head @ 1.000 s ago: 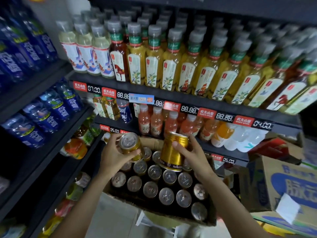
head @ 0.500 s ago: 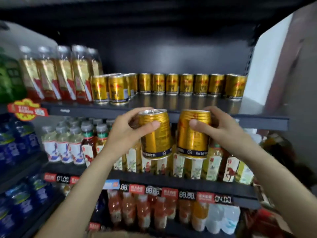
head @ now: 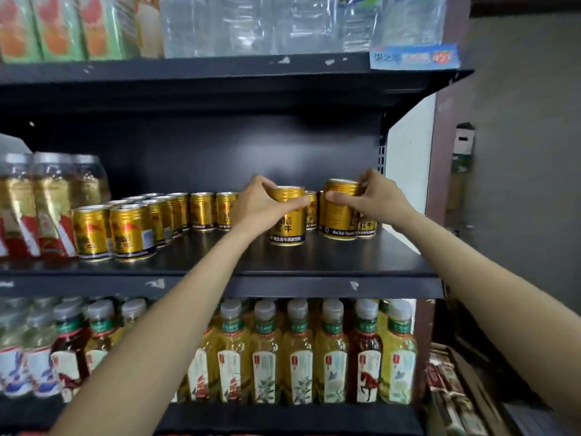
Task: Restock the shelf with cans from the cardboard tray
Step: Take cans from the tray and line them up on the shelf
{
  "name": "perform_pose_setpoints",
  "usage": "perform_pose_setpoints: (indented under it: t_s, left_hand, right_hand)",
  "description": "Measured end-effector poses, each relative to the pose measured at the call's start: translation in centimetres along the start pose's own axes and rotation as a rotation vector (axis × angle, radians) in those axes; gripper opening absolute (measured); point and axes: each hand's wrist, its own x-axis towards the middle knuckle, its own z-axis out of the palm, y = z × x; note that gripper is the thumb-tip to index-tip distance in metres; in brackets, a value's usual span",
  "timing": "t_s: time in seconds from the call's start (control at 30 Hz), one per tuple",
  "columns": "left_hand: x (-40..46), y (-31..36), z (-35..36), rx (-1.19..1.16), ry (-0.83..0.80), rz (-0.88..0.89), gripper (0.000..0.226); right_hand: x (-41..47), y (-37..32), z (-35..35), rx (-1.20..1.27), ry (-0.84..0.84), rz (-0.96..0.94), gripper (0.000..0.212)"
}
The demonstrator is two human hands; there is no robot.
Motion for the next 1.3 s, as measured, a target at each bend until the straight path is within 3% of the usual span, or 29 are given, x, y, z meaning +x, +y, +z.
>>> perform_pose_setpoints:
  t_s: [0.47, 0.63, 0.73, 0.8, 0.9, 1.07, 1.3]
  left_hand:
    - [2.3, -0.6, 5.9, 0.241, -0.088, -0.028, 0.079]
    - [2.3, -1.0, 4.3, 0.192, -0.265, 0.073, 0.093]
    - [2.3, -1.7, 3.2, 0.176, -0.253, 0.200, 0.082]
    - [2.3, -2.1, 2.8, 0.217, -0.256, 0.276, 0.068]
    - [2.4, -2.3, 2.9, 0.278, -0.252, 0.355, 0.051]
    - [3.3, -2.6, 3.8, 0.354, -0.215, 0.396, 0.051]
    - [5.3, -2.9, 6.6, 0.327, -0.186, 0.332, 0.048]
  right_hand:
    - [4.3, 4.2, 3.3, -0.207, -0.134, -0.137, 0.068]
    - [4.9, 4.2, -0.1, -0.120, -0.497, -0.321, 0.065]
    - [5.6, 4.5, -1.6, -0.165, -0.596, -0.398, 0.053]
    - [6.0, 4.5, -1.6, -0.220, -0.583, -0.412, 0.047]
    - [6.3, 4.1, -0.8, -0.454, -0.425, -0.491, 0.048]
    - [6.7, 3.1, 2.2, -0.664, -0.200, -0.513, 0.054]
    - [8.5, 4.3, 4.9, -0.685, -0.092, -0.440, 0.054]
